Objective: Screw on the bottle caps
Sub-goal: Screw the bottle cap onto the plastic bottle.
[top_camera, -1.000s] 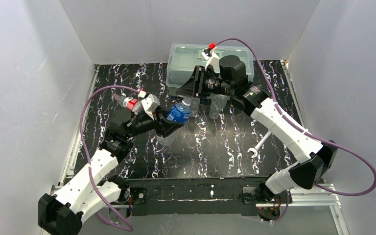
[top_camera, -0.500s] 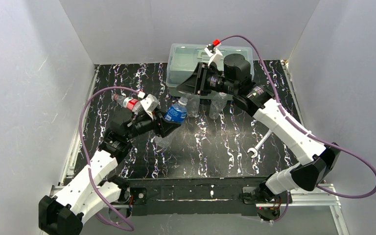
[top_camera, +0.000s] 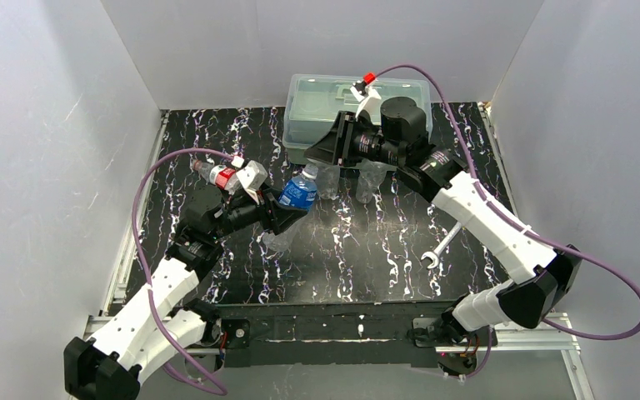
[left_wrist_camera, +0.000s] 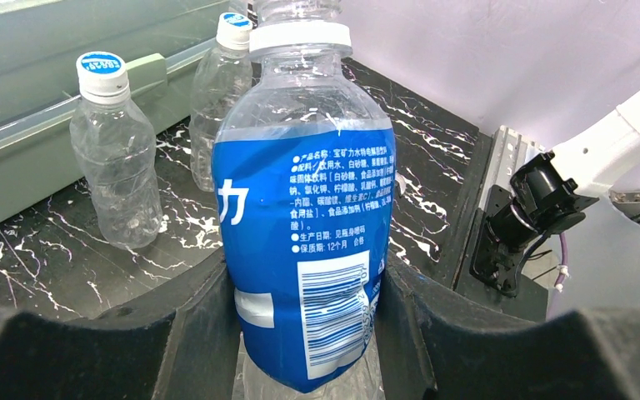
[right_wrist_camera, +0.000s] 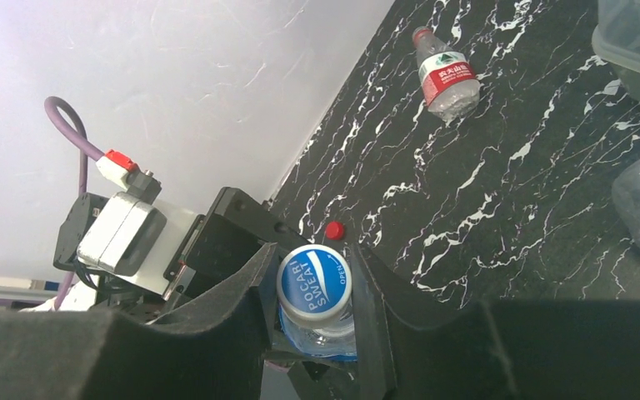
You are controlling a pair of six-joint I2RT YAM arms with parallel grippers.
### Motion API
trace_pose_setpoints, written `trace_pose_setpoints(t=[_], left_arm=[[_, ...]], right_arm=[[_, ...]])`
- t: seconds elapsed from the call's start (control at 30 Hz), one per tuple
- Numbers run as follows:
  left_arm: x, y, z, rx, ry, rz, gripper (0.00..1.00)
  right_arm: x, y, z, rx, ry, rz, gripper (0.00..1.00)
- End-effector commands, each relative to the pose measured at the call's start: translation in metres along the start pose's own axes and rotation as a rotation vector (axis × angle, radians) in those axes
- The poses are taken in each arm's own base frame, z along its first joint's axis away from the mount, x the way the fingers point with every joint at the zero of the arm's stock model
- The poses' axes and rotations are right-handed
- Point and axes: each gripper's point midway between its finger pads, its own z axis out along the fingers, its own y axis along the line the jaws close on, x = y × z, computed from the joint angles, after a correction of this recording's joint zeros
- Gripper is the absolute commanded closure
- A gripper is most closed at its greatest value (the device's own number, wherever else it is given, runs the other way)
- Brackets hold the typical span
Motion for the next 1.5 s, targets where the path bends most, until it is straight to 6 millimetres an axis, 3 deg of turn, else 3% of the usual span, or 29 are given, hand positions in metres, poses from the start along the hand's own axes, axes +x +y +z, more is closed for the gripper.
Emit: trace_pose_setpoints(t=[0.0, 0.57, 1.17, 1.47], left_arm=[[-0.018, -0.004, 0.0, 0.008, -0.034, 0.018, 1.0], [-0.025, -0.006, -0.002, 0.01, -0.052, 0.026, 1.0], [-0.035, -0.011, -0.007, 0.006, -0.083, 0.041, 1.0], [-0.041, -0.01, -0.008, -0.003, -0.107, 0.055, 1.0]], right_arm=[[-0.013, 0.008, -0.013, -0.008, -0.061, -0.055, 0.65], [0.004, 0.01, 0.0, 0.004, -0.027, -0.08, 0.65], [0.019, -0.006, 0.004, 0.066, 0.002, -0.106, 0.65], [0.023, 0.003, 0.008, 0.038, 0.021, -0.103, 0.65]])
